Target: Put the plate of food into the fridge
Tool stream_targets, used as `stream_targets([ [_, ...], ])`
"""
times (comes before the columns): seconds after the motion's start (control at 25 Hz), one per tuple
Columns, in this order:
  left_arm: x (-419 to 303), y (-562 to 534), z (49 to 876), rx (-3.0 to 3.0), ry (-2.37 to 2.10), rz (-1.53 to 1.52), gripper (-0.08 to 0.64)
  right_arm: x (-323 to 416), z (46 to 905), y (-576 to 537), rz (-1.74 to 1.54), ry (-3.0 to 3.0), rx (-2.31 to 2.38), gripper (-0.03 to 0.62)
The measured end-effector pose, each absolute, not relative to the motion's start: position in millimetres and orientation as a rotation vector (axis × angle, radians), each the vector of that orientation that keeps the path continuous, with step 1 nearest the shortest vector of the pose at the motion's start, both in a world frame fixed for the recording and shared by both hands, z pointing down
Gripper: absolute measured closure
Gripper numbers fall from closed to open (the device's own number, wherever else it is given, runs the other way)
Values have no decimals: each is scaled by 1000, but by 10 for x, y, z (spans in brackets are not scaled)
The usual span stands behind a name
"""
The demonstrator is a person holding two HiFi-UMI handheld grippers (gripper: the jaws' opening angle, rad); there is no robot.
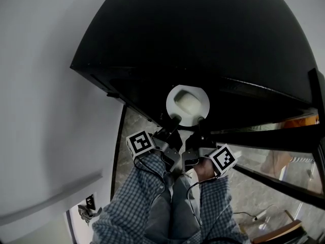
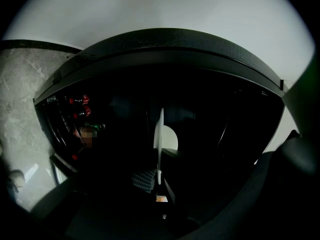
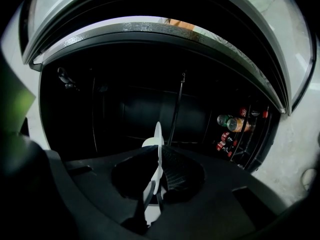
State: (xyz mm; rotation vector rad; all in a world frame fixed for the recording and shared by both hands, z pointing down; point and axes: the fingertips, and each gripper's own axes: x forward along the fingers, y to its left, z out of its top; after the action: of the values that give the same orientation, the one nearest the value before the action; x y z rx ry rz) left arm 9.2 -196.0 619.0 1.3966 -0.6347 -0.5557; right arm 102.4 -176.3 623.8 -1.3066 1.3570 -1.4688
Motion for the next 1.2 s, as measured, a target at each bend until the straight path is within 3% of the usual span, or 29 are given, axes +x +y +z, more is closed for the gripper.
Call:
stream_targets([
  [1.2, 192, -2106, 6245, 1379, -581, -549, 538, 669, 6288, -1700, -1544, 1565, -1131, 566],
])
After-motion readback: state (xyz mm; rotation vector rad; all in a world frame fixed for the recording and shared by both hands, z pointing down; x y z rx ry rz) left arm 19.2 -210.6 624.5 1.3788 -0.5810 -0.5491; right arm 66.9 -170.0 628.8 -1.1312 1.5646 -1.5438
